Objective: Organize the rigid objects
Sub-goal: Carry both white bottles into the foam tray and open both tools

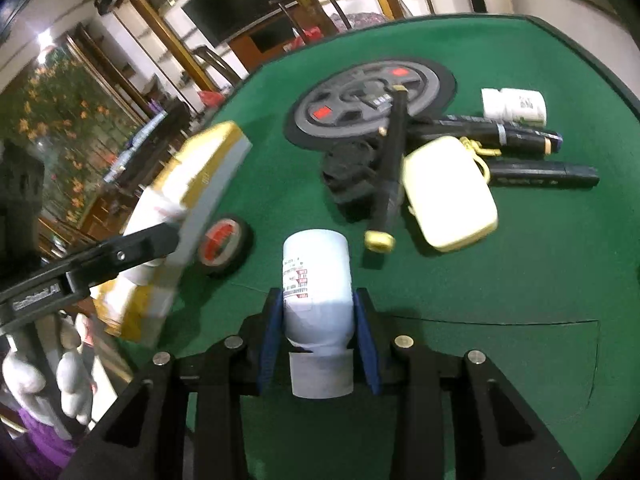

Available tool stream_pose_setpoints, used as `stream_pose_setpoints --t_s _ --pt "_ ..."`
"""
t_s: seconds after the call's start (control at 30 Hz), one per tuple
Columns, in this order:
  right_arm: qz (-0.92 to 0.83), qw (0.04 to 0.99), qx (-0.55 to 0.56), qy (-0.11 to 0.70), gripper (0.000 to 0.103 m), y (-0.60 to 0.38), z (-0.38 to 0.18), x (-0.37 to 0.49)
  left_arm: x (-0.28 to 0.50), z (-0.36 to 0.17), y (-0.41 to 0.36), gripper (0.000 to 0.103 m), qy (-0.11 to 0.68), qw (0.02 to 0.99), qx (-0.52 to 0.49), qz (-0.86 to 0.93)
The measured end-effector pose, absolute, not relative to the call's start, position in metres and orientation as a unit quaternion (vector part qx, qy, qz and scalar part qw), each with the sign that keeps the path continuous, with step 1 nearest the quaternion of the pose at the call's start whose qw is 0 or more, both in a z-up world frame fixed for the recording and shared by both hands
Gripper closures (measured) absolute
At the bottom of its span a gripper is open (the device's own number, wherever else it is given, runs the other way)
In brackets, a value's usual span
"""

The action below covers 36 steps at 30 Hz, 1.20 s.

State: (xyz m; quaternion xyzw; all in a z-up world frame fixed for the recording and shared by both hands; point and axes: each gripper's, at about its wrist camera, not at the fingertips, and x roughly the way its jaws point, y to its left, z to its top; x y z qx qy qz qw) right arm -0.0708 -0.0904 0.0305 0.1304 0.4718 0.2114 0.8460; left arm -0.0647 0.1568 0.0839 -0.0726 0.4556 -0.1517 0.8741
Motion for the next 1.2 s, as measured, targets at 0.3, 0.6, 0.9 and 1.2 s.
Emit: stream_pose_setpoints --t_s 0.3,0.6,0.9,1.2 --pt "0.305 0.813 0.163 0.468 0.069 -0.026 0.078 -0.047 -0.023 0.073 0.264 0.061 0.460 0.885 -0.066 -0.004" --pt "0.328 0.785 0.123 0.510 0.069 0.089 0.075 0.007 0.045 0.036 0.289 0.061 0.495 0.864 -0.088 0.020" --pt "0.295 0.782 0.097 0.541 0.069 0.132 0.055 0.046 0.062 0.032 0.310 0.060 0.490 0.860 -0.141 0.005" --pt "0.261 0.786 0.101 0.552 0.069 0.142 0.052 0.067 0.013 0.068 0.327 0.046 0.427 0.884 -0.190 -0.021"
